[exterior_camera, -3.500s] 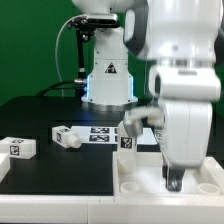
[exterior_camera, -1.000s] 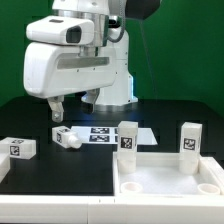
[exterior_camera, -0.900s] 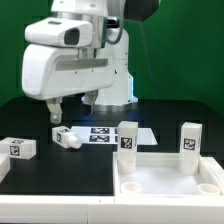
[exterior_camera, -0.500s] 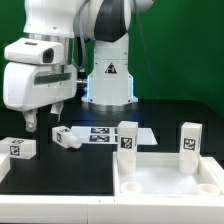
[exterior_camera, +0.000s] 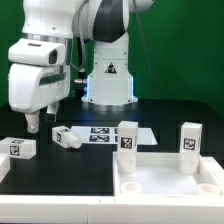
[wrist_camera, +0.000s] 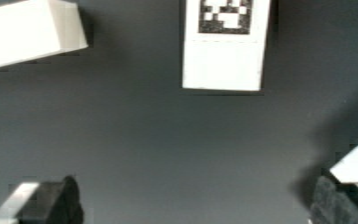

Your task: Assemble square table

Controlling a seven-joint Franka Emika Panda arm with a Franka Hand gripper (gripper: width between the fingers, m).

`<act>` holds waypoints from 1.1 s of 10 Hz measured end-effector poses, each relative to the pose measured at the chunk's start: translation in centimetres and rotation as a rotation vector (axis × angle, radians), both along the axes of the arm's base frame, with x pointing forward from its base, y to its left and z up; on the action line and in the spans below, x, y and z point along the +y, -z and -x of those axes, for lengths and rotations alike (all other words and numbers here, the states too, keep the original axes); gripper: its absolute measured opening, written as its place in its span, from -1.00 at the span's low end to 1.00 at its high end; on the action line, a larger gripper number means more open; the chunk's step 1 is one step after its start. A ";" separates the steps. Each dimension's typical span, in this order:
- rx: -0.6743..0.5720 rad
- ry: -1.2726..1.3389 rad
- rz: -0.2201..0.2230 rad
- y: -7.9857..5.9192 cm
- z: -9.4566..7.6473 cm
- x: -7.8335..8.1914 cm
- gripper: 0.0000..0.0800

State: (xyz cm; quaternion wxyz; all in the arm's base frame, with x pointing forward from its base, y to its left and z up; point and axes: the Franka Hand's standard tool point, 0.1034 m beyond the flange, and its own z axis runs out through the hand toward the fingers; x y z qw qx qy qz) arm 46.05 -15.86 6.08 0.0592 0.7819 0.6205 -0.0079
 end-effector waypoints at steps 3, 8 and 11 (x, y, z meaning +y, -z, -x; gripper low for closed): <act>0.017 0.097 0.013 0.7 -0.7 1.1 0.62; 0.084 0.116 0.133 2.2 -1.7 4.6 0.62; 0.104 0.118 0.212 1.3 -1.9 1.6 0.62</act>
Offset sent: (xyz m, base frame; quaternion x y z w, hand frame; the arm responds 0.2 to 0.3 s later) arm 0.0096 0.0293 0.0218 0.0814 -0.1881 0.0579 0.9771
